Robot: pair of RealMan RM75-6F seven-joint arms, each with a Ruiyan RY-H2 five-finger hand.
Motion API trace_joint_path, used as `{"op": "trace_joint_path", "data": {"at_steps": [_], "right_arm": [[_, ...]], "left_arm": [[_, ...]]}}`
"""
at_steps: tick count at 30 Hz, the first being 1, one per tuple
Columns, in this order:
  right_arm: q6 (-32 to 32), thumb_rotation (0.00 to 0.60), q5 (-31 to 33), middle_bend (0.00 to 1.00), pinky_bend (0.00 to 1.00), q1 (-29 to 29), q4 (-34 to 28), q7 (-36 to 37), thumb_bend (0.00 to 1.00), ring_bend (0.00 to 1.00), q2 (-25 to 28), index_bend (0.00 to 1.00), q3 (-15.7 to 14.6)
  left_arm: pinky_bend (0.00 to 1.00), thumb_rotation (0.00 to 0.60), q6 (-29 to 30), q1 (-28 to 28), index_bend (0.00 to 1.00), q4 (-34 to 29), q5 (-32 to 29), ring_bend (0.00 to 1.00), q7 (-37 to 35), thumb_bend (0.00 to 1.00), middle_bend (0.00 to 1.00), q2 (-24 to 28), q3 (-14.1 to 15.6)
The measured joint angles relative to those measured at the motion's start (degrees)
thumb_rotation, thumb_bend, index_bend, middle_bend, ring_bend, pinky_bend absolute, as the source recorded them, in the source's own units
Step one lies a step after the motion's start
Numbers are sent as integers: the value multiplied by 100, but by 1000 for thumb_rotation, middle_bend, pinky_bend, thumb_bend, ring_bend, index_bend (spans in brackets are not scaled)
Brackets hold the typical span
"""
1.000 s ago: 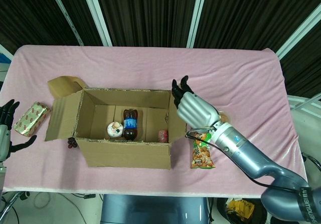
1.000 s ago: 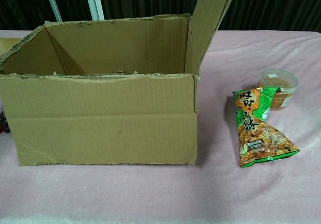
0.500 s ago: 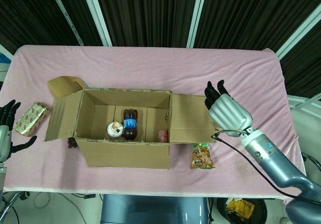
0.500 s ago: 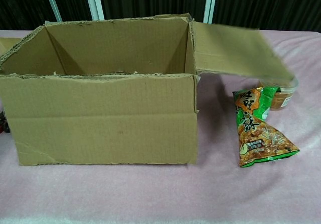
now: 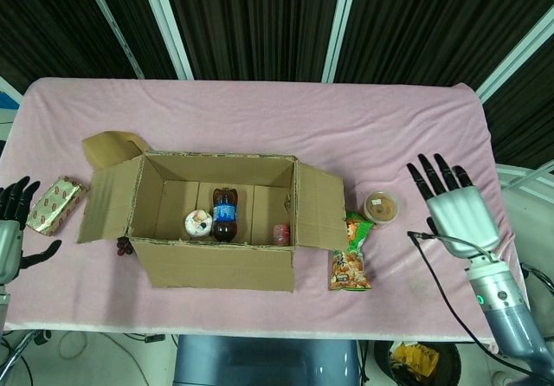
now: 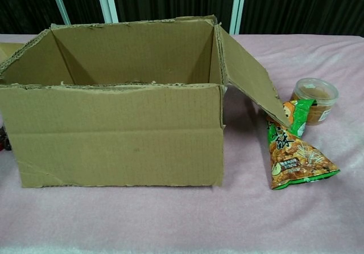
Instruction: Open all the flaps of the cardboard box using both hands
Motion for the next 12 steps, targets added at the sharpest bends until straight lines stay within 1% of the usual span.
{"op": "trace_joint_path", "data": {"at_steps": [1, 5, 7, 12], "right_arm": [[184, 600, -93, 0, 226, -231, 165, 302, 298, 0, -162, 0, 2], [573, 600, -407, 0, 224, -957, 793, 1192, 286, 0, -633, 0, -20], [742, 600, -582, 0, 224, -1262, 1146, 1508, 285, 0, -839, 0, -44], [1023, 600, -955, 0, 224, -1715, 1840, 1951, 284, 0, -1205, 0, -71]], "left_arm": [[0, 600, 44, 22, 0, -10, 54, 0, 71, 154, 0, 17, 32], [0, 600, 216, 141, 0, 33, 184, 0, 128, 154, 0, 25, 134], [0, 600, 246, 175, 0, 108, 195, 0, 132, 153, 0, 4, 165], [0, 600, 175, 174, 0, 159, 165, 0, 182, 154, 0, -10, 186]]}}
